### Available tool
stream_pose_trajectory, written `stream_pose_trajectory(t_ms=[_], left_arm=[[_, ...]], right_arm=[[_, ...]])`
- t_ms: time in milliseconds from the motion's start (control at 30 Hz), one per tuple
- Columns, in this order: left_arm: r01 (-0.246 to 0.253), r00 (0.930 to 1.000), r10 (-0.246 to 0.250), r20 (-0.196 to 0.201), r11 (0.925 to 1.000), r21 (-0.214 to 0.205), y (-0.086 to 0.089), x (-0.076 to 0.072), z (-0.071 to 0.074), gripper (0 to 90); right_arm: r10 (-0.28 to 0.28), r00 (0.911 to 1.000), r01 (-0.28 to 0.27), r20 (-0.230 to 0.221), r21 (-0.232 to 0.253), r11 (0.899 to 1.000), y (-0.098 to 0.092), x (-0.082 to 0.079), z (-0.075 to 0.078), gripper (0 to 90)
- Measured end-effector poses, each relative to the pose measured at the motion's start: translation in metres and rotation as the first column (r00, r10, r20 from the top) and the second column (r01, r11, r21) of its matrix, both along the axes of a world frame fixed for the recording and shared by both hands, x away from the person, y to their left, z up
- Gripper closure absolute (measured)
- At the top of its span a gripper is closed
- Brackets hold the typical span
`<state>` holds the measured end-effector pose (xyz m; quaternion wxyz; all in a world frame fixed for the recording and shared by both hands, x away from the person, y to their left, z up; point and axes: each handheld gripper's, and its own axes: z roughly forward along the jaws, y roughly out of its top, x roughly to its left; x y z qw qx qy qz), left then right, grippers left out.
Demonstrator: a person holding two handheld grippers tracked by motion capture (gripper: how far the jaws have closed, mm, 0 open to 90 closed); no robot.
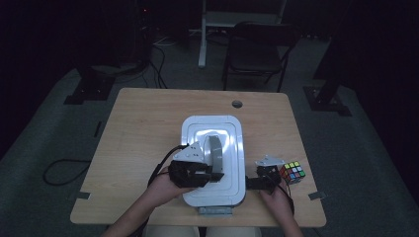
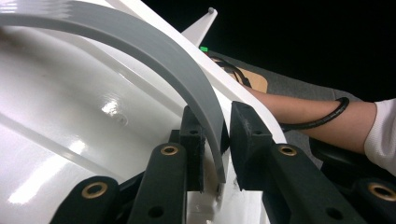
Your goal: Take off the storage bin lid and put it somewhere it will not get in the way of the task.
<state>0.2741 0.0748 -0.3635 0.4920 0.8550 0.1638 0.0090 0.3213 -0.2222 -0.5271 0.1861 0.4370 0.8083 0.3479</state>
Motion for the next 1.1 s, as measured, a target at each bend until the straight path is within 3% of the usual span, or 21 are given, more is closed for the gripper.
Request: stream_pose_trajectory(t_ms=[467,833,1100], left_arm=[[-0.005,0.9996,0.005,0.026,1.0,-0.008,0.026,-0.005,0.019,83.7],[-0.069,0.9975,0.07,0.013,0.9963,-0.052,0.071,0.001,0.026,83.9],[-0.119,0.9929,0.119,-0.001,0.9919,-0.045,0.103,0.005,0.02,84.0]], right_arm=[[-0.001,1.0,0.001,0.0,0.0,1.0,0.0,0.0,0.0,13.8],[0.0,1.0,0.0,-0.001,0.0,1.0,0.0,0.0,0.0,13.8],[-0.001,1.0,0.001,0.0,-0.001,1.0,0.0,0.0,0.0,13.8]])
